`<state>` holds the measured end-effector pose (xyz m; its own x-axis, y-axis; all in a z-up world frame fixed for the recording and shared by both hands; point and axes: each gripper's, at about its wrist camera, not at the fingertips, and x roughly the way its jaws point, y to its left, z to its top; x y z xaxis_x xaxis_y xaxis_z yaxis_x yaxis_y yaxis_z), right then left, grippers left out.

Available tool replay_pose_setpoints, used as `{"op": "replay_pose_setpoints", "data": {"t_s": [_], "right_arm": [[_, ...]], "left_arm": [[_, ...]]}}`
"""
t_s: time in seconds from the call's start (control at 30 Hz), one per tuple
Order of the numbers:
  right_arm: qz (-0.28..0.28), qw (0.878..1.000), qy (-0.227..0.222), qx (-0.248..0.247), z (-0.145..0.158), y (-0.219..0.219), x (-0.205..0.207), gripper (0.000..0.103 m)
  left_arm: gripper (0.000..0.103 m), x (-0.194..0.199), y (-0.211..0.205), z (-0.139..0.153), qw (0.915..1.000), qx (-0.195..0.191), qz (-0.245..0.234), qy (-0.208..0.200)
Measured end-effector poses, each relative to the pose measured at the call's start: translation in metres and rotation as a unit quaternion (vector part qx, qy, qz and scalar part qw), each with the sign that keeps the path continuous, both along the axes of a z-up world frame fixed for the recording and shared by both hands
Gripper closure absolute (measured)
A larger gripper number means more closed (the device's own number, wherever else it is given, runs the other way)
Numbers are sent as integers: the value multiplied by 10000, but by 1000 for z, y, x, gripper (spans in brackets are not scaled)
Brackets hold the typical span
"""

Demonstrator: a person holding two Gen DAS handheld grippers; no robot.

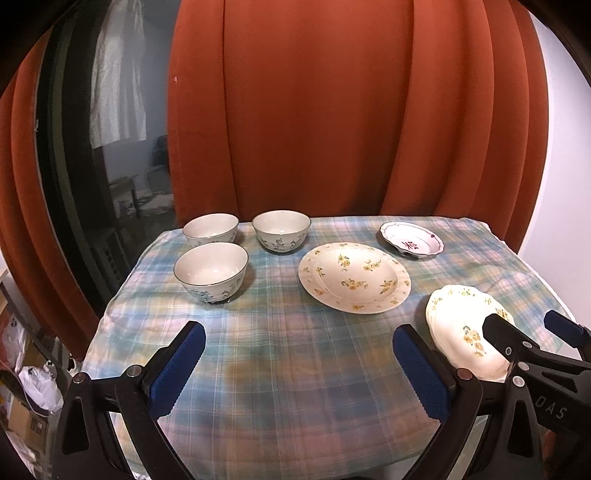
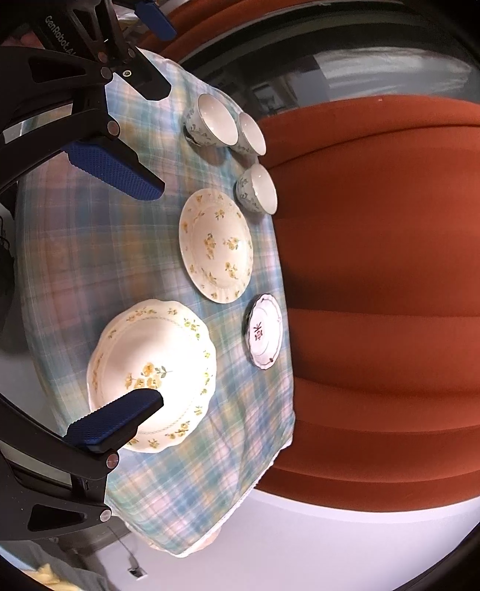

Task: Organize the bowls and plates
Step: 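Move both tools toward the deep yellow-flower plate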

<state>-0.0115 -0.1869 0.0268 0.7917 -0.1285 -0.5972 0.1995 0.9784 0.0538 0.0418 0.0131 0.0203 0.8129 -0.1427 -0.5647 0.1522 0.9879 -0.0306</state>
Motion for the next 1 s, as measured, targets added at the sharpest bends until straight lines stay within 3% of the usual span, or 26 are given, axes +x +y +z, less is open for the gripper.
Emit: {"op": "replay_pose_setpoints", "data": {"t_s": [0.5,0.7,1.0], "right_arm": [[-399,9987,311,-25,-15,-3,13,0],[-371,9980,505,-38,-23,-32,31,1],[-166,9973,713,-66,-29,-88,70,2]], "left_arm": [[2,23,-16,-14,9988,-77,-364,329],[5,41,-51,-18,9980,-119,-427,448],[6,72,-107,-26,9973,-119,-152,705]]}}
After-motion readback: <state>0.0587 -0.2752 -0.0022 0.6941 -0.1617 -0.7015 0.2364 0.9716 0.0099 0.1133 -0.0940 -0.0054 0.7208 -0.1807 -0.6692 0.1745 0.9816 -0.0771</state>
